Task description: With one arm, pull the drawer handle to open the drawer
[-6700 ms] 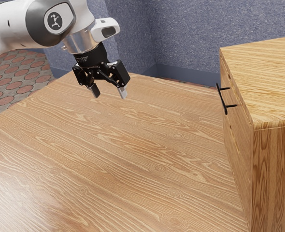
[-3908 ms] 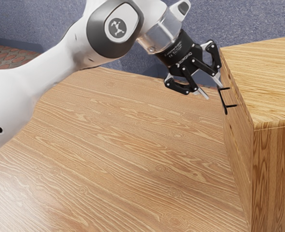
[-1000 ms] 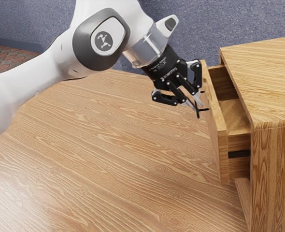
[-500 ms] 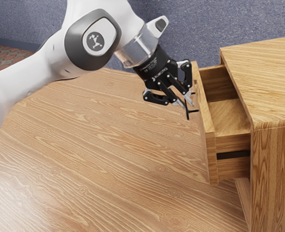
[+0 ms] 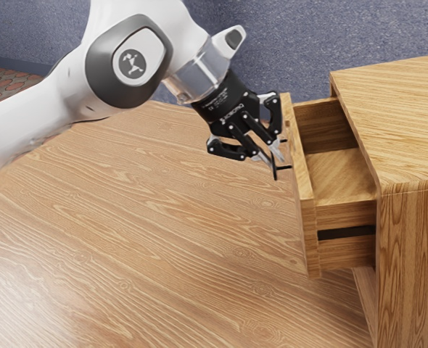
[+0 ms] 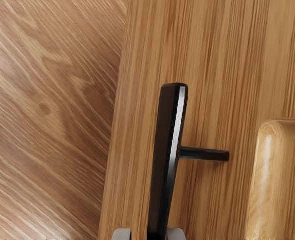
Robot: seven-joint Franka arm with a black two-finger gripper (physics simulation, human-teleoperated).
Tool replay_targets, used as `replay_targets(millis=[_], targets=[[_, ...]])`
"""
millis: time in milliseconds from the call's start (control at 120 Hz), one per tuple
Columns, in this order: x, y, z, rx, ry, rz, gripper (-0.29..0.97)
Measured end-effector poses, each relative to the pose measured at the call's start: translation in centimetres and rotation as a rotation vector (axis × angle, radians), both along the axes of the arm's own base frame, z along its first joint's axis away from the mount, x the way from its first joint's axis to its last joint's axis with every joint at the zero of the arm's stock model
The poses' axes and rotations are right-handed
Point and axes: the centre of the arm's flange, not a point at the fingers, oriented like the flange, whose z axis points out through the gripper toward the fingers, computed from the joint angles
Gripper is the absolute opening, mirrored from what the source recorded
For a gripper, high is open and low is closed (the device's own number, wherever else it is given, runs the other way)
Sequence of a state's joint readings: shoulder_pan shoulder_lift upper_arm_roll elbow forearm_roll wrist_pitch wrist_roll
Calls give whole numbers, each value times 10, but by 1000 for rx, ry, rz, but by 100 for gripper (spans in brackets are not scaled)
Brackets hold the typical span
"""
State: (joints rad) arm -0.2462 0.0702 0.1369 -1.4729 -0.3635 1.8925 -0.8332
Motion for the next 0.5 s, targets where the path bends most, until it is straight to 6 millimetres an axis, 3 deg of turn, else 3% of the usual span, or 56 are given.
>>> replay_targets(millis=[500], targets=[[-11, 7, 7, 6, -15, 10, -2]])
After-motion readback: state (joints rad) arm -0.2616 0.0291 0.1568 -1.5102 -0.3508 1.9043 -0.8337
